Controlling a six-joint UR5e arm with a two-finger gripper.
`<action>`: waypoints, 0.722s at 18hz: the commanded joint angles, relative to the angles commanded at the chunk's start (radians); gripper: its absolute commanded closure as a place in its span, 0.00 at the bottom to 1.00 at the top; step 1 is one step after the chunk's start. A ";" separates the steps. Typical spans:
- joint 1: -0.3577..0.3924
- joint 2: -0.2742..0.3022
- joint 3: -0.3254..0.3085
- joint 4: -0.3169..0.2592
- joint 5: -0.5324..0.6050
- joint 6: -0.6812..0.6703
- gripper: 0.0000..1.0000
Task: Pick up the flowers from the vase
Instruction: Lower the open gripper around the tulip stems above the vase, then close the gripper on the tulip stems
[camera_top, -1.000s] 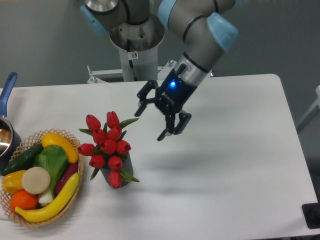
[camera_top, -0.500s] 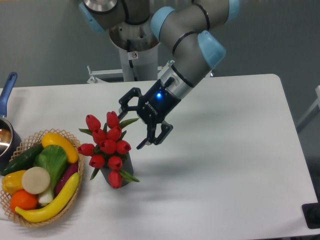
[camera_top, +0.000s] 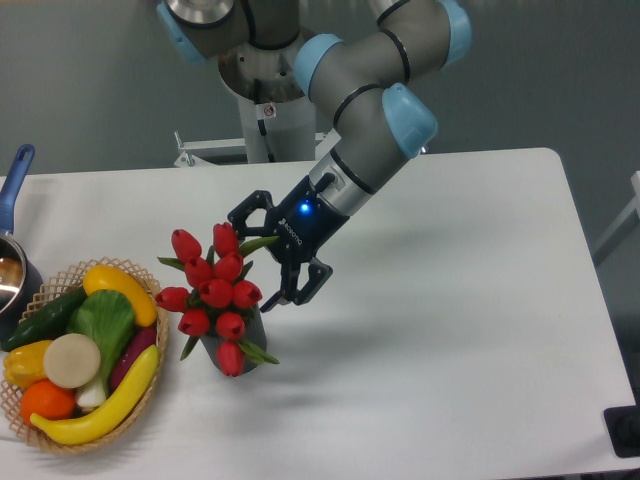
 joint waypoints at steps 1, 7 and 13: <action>-0.002 -0.003 0.000 0.002 0.000 -0.002 0.00; -0.040 -0.028 -0.002 0.037 -0.002 -0.005 0.00; -0.060 -0.044 -0.002 0.069 -0.002 -0.008 0.05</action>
